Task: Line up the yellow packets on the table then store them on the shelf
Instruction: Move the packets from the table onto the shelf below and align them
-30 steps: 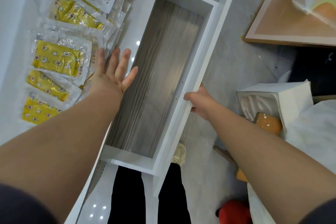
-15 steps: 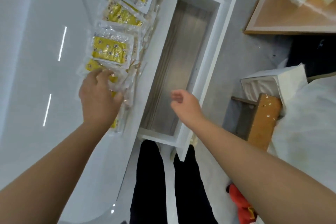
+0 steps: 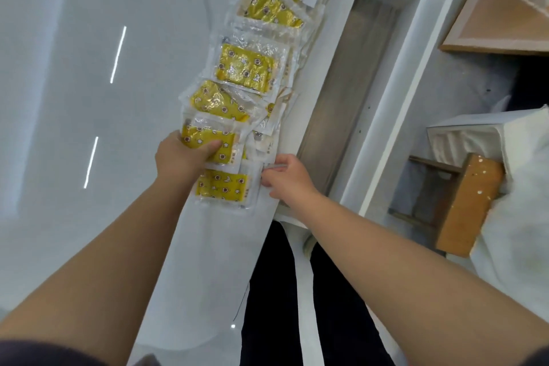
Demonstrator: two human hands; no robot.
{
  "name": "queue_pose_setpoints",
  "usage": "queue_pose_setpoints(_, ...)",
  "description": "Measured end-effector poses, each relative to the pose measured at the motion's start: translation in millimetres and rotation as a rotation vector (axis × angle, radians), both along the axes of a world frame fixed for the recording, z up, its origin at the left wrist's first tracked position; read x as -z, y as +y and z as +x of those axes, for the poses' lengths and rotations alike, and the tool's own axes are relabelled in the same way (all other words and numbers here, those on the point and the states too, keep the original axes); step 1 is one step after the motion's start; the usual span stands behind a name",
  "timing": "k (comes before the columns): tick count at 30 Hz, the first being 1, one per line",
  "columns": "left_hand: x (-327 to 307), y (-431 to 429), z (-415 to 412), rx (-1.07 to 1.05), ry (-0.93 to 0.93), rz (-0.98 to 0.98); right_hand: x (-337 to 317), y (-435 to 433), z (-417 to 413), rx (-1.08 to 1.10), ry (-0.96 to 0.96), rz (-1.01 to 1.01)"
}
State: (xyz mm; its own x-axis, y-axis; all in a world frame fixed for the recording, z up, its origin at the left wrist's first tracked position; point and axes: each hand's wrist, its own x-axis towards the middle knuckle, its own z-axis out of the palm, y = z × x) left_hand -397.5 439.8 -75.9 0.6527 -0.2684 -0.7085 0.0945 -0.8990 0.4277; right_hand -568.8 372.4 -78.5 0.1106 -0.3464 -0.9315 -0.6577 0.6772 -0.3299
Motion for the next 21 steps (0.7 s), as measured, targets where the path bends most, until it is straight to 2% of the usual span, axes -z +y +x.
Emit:
queue_pose_setpoints(3, -5, 15, 9, -0.102, 0.073, -0.059, -14, -4, -3, -0.002, 0.016, 0.055)
queue_pose_setpoints(6, -16, 23, 9, -0.123, 0.049, -0.074, -28, -6, -5, -0.022, 0.018, 0.087)
queue_pose_setpoints(11, -40, 38, 0, -0.196, 0.042, -0.059, -49, -4, -5, -0.109, 0.011, 0.036)
queue_pose_setpoints(15, -69, 42, -12, -0.235, 0.121, -0.168, -67, -12, -6, -0.192, -0.051, -0.019)
queue_pose_setpoints(18, -81, 36, -19, -0.099, 0.255, -0.244, -72, -24, -8, -0.23, -0.21, -0.059)
queue_pose_setpoints(21, -84, 23, -25, 0.208, 0.336, -0.234, -68, -41, -5, -0.517, -0.29, -0.088)
